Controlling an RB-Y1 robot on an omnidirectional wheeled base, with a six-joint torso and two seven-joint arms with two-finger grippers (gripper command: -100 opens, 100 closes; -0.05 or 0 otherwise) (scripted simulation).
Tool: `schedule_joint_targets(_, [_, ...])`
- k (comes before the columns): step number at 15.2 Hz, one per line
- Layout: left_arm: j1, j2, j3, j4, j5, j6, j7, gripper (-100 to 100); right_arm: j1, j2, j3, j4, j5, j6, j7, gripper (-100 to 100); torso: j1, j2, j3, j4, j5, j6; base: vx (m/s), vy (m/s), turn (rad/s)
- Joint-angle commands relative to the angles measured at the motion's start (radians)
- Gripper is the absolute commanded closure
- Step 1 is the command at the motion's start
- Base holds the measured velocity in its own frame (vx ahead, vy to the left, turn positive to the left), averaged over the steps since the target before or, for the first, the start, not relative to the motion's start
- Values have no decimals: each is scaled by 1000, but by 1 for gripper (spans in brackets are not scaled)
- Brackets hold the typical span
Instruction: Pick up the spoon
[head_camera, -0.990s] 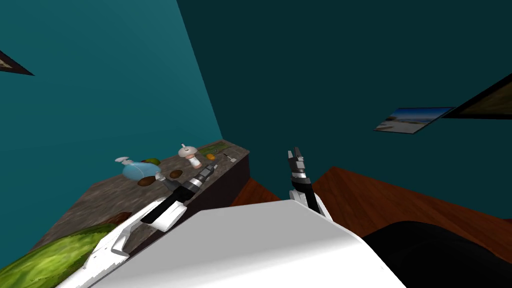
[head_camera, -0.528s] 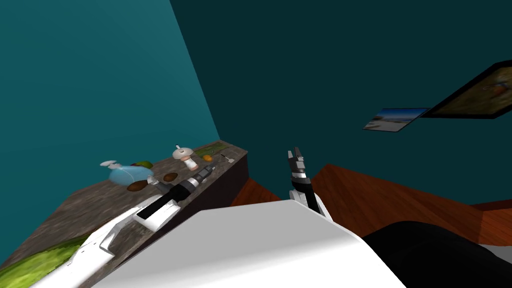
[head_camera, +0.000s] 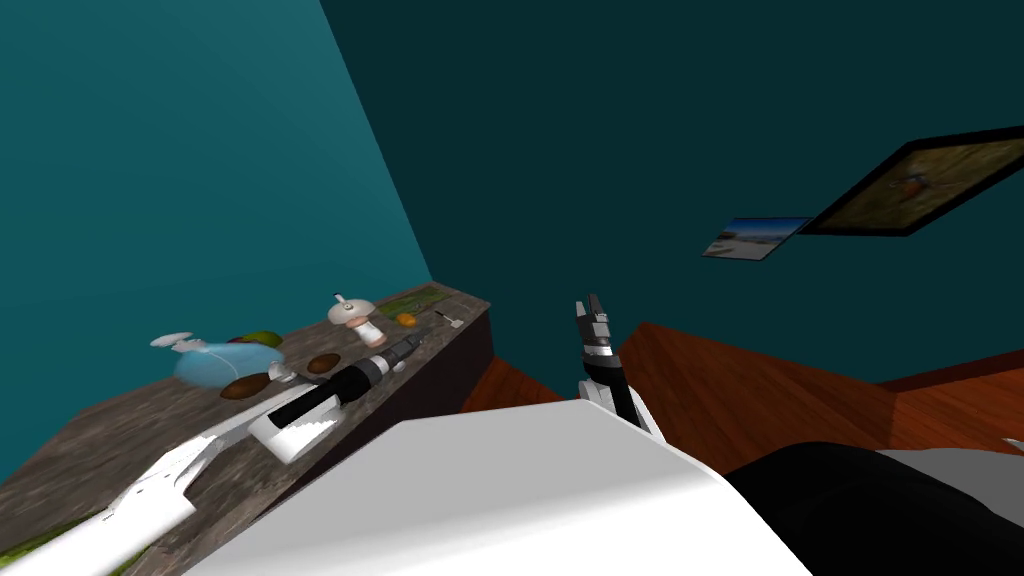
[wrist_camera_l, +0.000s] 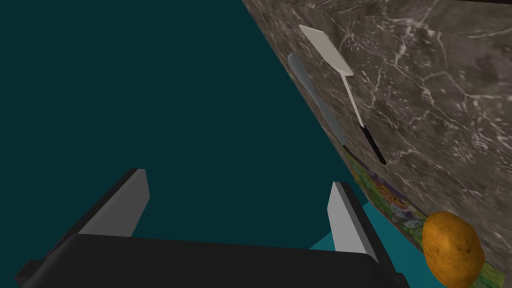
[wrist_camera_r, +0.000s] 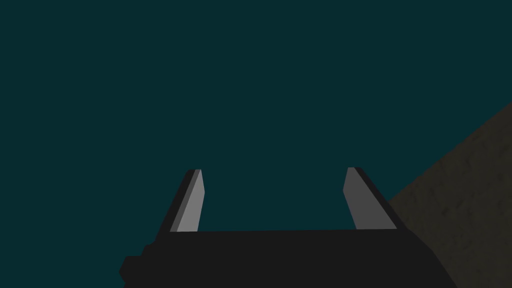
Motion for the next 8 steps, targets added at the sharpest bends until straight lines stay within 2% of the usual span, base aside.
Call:
schedule_joint_targets(1, [6, 36, 1, 10, 13, 3, 2, -100, 0, 0, 0, 0, 0, 0, 0, 0, 0, 0, 0, 0, 0, 0, 1, -8, -32])
schedule_joint_targets(2, [10, 66, -5, 28, 43, 34, -3, -100, 0, 0, 0, 0, 0, 0, 0, 0, 0, 0, 0, 0, 0, 0, 5, -15, -93])
schedule_joint_targets(4, [10, 87, -5, 28, 43, 34, -3, -100, 0, 0, 0, 0, 0, 0, 0, 0, 0, 0, 0, 0, 0, 0, 3, -14, -74])
schedule_joint_targets(5, [15, 122, -12, 47, 72, 65, -8, -100, 0, 0, 0, 0, 0, 0, 0, 0, 0, 0, 0, 0, 0, 0, 4, -17, -78])
schedule_joint_targets(6, [15, 134, -12, 47, 72, 65, -8, -100, 0, 0, 0, 0, 0, 0, 0, 0, 0, 0, 0, 0, 0, 0, 7, -20, -100])
schedule_joint_targets(7, [21, 164, -18, 66, 101, 95, -13, -100, 0, 0, 0, 0, 0, 0, 0, 0, 0, 0, 0, 0, 0, 0, 8, -25, -134])
schedule_joint_targets(8, [21, 178, -18, 66, 101, 97, -13, -100, 0, 0, 0, 0, 0, 0, 0, 0, -1, 0, 0, 0, 0, 0, 9, -25, -112])
